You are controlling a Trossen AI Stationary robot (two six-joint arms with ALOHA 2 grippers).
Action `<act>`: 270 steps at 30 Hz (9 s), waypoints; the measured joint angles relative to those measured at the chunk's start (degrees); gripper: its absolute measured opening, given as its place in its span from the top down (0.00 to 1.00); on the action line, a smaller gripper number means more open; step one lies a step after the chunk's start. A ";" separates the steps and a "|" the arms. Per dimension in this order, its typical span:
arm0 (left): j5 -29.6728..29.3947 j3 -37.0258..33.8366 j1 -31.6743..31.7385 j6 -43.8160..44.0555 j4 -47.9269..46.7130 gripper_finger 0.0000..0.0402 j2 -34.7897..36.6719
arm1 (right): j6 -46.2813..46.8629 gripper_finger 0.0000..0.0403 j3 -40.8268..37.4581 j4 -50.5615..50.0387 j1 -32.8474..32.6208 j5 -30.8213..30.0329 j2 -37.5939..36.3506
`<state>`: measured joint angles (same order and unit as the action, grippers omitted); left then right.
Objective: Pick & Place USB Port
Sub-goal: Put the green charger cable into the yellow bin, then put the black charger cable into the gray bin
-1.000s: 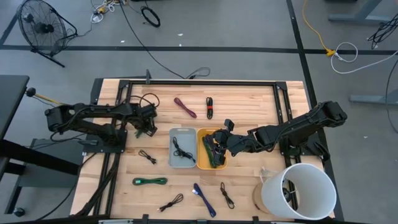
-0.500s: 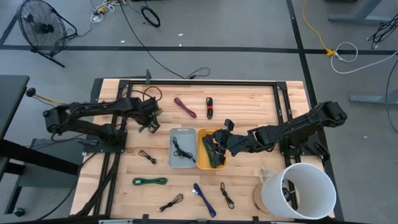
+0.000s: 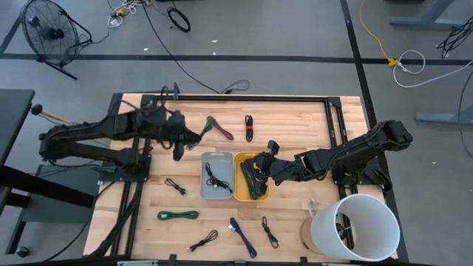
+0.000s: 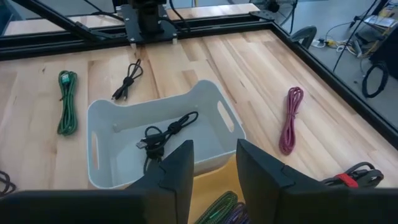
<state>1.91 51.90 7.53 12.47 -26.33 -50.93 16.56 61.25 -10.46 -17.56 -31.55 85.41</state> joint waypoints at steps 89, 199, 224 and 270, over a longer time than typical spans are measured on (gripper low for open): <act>-9.61 -8.46 -14.29 -18.02 49.94 0.65 -19.37 | 35.44 0.99 0.04 -8.93 -0.81 6.86 5.13; -9.61 -8.46 -14.25 -16.13 50.06 0.65 -19.40 | 14.77 0.92 -0.13 11.41 39.97 24.78 24.33; -9.61 -8.46 -14.25 -16.15 50.43 0.65 -19.40 | -3.31 0.92 0.02 7.98 16.23 24.41 -19.96; -5.06 -8.48 -14.25 -14.87 55.34 0.80 -19.35 | -9.38 0.92 0.02 22.73 5.46 15.77 -1.52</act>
<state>-3.16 43.42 -6.72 -2.40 29.02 -70.28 7.18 61.28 12.26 -12.10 -15.78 83.88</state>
